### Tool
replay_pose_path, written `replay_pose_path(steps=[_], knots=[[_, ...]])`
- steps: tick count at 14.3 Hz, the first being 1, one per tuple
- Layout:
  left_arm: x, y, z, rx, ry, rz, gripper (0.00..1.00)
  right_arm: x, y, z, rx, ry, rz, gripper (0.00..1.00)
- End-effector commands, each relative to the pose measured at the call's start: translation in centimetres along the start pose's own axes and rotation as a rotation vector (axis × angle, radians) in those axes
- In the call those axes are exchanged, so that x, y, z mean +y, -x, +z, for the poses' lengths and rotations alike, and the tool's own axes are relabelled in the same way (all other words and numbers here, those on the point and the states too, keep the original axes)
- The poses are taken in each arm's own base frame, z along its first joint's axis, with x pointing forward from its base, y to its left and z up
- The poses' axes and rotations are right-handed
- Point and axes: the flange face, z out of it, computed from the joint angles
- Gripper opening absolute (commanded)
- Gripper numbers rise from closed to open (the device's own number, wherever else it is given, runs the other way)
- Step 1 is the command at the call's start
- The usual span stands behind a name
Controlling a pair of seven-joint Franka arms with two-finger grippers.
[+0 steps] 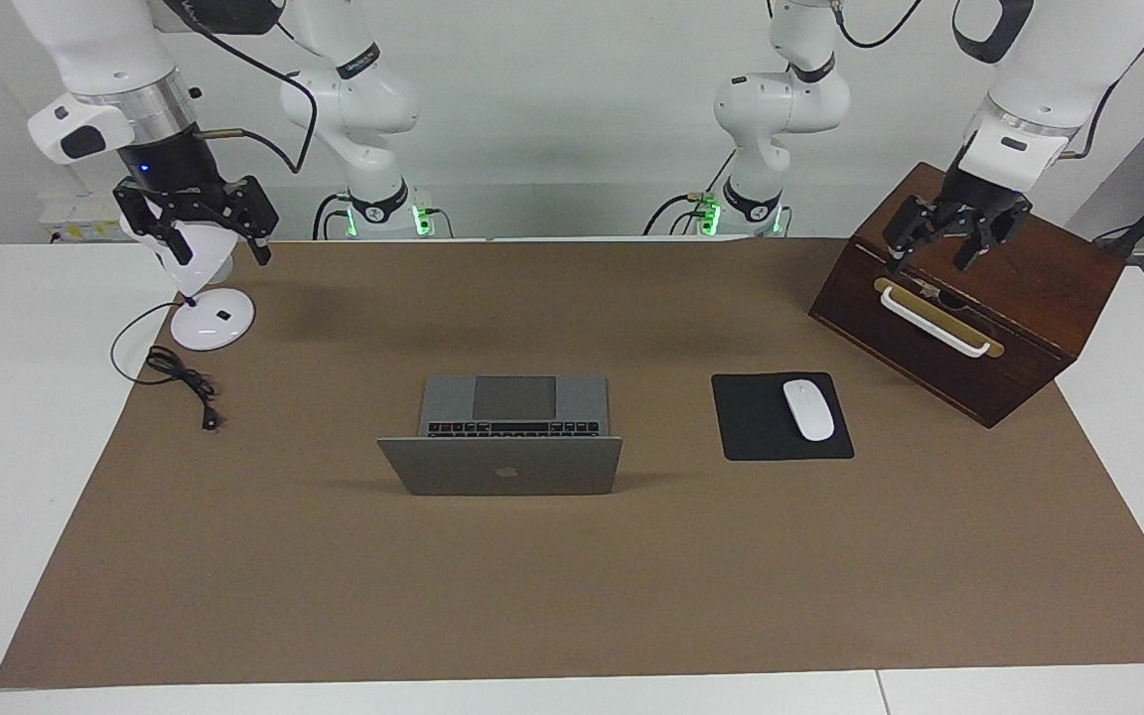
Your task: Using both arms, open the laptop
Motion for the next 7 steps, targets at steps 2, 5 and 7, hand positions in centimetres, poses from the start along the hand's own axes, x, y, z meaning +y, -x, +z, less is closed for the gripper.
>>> replay_pose_path(steps=[2,5,7], knots=[[0.0,0.3,0.9,-0.05,-0.021,-0.013,1.0,0.5,0.7,0.2,-0.074,0.031,0.014,1.0],[-0.1,0.4,0.7,-0.057,-0.021,-0.014,1.0,1.0,1.3,0.3,-0.113,0.031,0.024,1.0],[-0.1,0.5,0.3,-0.069,-0.025,-0.014,1.0,1.5,1.5,0.4,-0.13,0.031,0.035,1.0]])
